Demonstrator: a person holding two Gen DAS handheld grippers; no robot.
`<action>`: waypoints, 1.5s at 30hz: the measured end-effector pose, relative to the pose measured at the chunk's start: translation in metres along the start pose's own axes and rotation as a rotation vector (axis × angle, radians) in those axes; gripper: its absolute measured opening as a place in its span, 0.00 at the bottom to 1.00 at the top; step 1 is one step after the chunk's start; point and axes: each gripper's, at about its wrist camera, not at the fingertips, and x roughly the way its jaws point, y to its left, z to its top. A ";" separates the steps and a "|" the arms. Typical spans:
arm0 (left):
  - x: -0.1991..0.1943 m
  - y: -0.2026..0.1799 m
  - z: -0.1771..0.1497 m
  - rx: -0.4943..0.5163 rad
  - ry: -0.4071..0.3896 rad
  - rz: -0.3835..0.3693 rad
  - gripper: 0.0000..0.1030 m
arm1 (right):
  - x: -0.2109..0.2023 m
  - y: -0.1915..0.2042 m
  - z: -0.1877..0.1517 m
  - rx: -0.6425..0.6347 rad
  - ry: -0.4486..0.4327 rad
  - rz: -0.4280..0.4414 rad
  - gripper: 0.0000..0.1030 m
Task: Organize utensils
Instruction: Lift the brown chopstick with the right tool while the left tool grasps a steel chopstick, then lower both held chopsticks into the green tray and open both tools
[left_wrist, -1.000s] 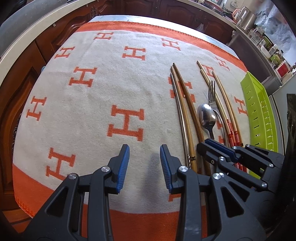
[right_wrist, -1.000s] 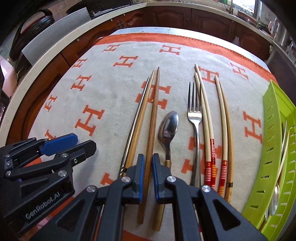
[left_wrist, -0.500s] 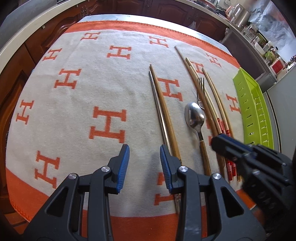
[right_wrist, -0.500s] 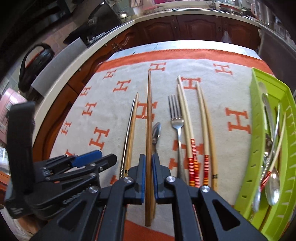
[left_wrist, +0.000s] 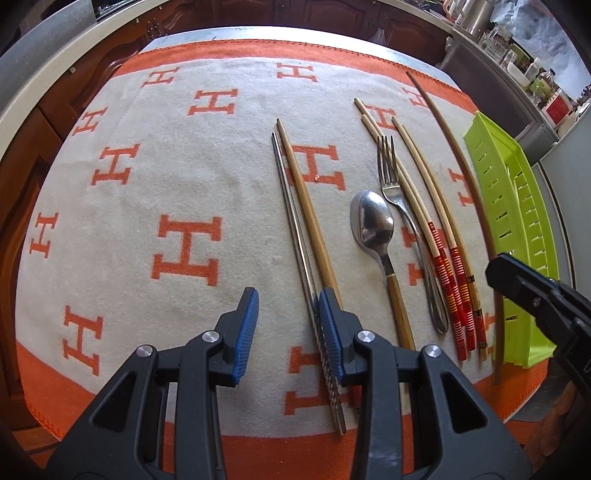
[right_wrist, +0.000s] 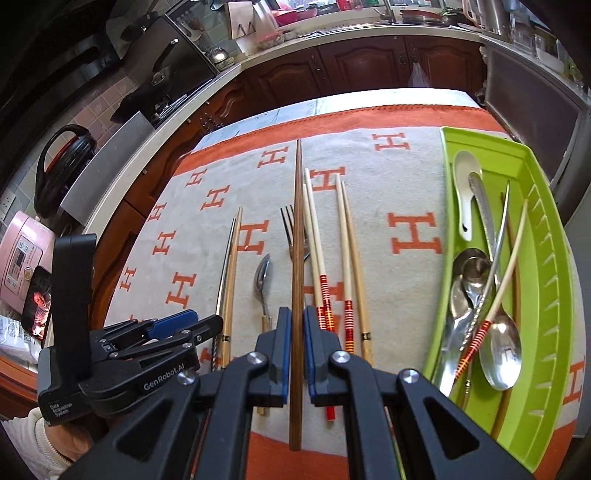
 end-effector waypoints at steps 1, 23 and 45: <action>0.000 -0.001 0.000 0.003 0.001 0.009 0.30 | -0.001 -0.002 0.000 0.003 -0.003 0.000 0.06; -0.022 -0.016 0.008 0.037 -0.020 -0.003 0.03 | -0.050 -0.055 -0.011 0.180 -0.101 -0.026 0.06; -0.034 -0.189 0.039 0.312 0.067 -0.296 0.03 | -0.080 -0.138 -0.035 0.421 -0.142 -0.238 0.07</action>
